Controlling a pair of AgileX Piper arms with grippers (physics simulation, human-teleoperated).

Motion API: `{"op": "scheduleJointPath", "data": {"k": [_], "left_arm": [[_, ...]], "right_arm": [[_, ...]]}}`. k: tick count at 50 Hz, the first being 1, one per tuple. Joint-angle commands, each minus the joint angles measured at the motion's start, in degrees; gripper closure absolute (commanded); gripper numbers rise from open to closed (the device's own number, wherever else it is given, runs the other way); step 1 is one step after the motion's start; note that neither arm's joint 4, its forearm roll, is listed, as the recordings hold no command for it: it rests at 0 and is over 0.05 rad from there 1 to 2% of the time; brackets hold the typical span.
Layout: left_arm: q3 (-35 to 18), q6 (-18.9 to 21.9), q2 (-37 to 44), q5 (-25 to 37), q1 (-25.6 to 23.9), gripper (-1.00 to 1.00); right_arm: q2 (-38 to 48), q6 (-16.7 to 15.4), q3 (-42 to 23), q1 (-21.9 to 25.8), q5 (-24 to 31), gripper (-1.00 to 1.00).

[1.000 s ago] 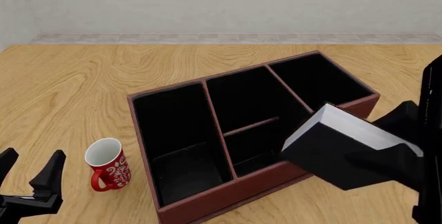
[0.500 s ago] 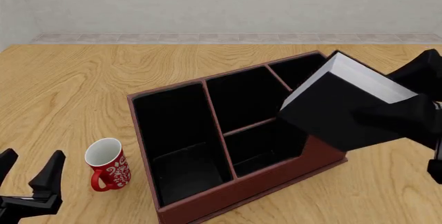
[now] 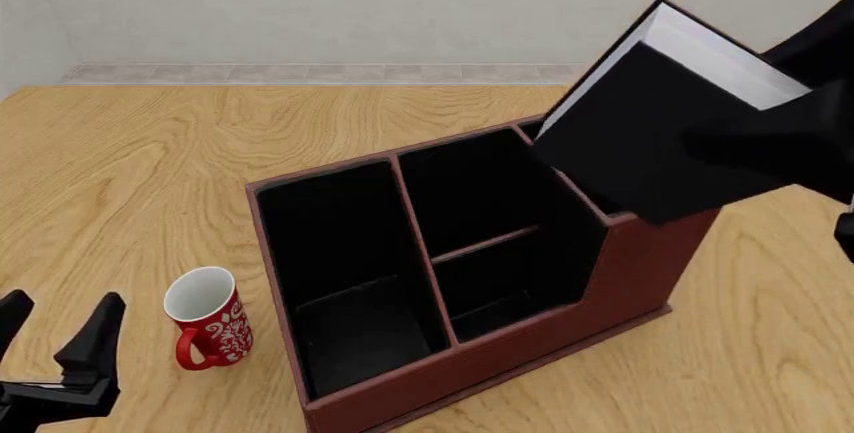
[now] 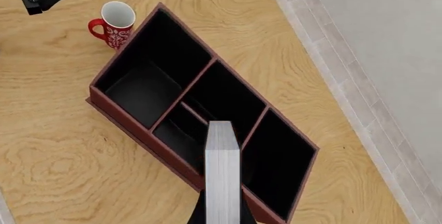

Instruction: Pick up the book and place it in the right compartment of the caddy.

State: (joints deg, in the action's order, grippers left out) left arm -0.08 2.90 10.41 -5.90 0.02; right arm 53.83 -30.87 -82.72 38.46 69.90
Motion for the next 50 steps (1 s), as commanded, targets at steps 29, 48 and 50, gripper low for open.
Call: {"op": "scheduleJointPath", "data": {"k": [29,48,50], "left_arm": [[-0.35,-0.12,0.11,-0.06,0.48,-1.00],[0.00,-0.28,-0.08,0.26,0.64,-1.00],[0.01,-0.19,-0.18,0.38,0.63,-1.00]], "right_arm": [[9.26,4.02,-16.07,-9.00,0.00,1.00],[11.82,9.20,-21.40,-13.14,0.00,1.00],[12.27,9.01,-21.83,-15.21,0.00,1.00]]}}
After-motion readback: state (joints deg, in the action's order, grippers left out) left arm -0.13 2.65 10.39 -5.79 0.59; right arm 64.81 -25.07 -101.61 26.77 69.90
